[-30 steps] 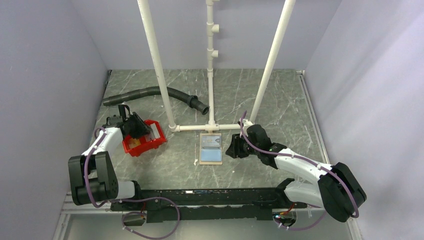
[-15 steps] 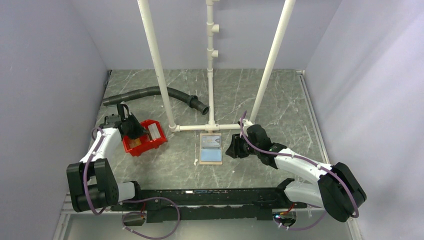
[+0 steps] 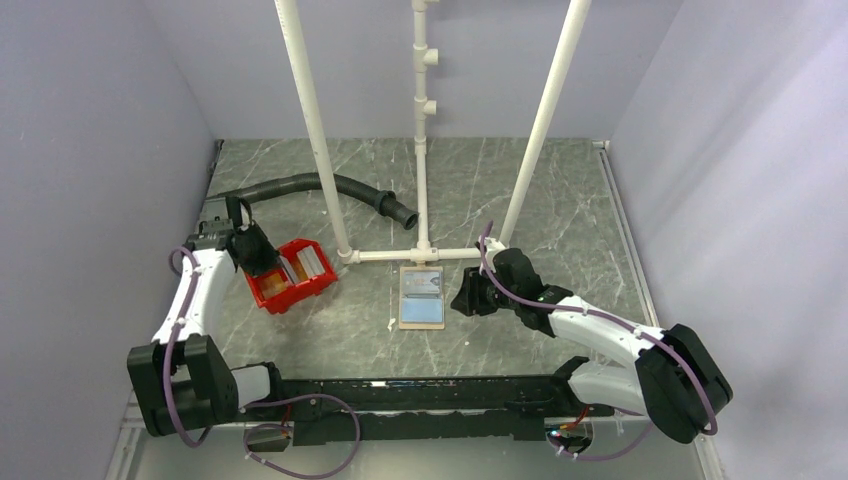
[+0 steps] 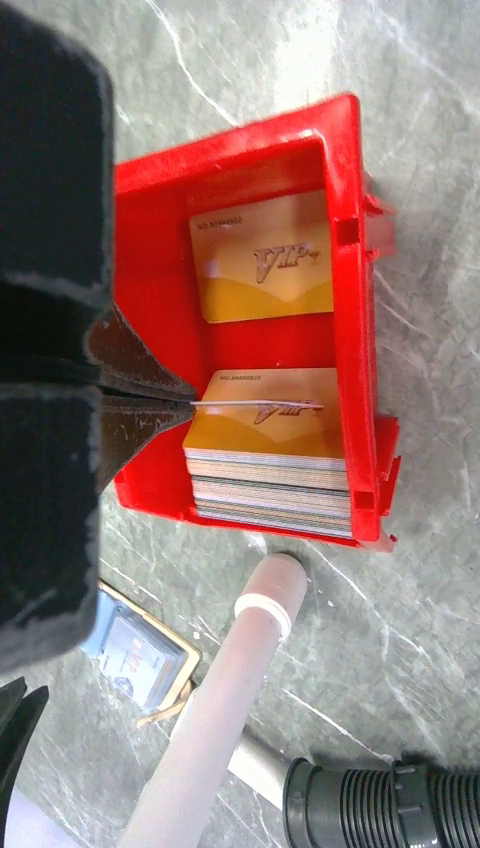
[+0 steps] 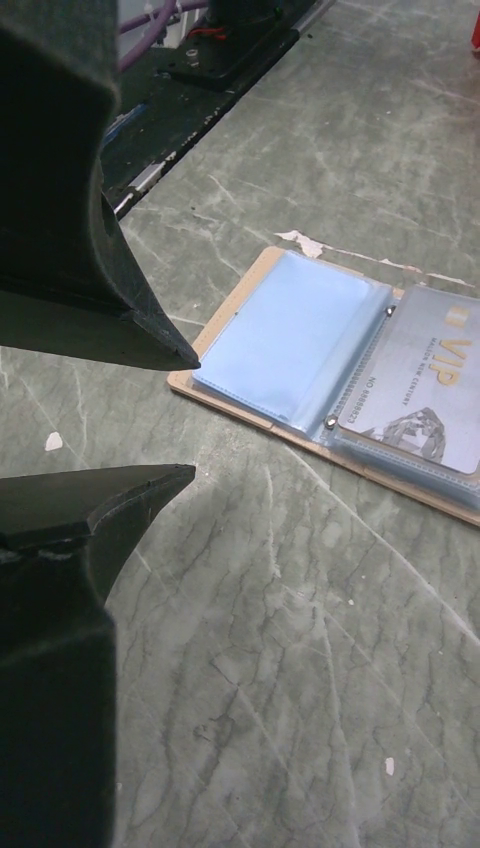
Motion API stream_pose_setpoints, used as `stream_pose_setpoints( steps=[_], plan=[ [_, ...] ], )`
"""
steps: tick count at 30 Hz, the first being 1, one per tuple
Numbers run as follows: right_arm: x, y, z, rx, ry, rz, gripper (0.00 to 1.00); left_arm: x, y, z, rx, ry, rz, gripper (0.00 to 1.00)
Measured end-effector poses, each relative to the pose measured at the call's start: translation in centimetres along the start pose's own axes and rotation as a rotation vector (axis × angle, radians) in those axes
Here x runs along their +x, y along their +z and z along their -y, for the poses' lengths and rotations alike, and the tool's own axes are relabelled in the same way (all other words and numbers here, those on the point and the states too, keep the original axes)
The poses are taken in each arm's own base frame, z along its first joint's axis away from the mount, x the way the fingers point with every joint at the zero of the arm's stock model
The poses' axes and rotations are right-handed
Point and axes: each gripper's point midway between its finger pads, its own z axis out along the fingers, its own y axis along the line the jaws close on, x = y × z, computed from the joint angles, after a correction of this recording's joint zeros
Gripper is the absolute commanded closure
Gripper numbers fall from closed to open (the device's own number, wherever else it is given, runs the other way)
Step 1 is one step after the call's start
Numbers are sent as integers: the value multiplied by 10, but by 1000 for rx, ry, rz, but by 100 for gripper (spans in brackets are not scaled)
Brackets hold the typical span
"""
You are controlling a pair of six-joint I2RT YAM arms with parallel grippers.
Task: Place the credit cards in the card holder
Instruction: Pick up the credit card from the storage box.
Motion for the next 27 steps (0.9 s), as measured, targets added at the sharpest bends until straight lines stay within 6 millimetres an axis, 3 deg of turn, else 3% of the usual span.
stream_pose_setpoints(
  steps=[4,9,14,19,24,27],
  plan=[
    [-5,1,-2,-2,-4,2,58,-5,-20,2,-18,1,17,100],
    [-18,-2,-9,-6,-23,12,55,-14,-62,17,53,41,106,100],
    [-30,-7,-29,-80,-53,11,52,-11,-118,65,355,153,242,100],
    [-53,-12,-72,-255,-58,16,45,16,-156,100,643,280,284,100],
    [-90,-12,-137,-463,-28,83,41,40,-157,114,777,332,202,100],
    [-105,-9,-173,-567,36,113,41,45,-160,123,839,330,188,100]
  ],
)
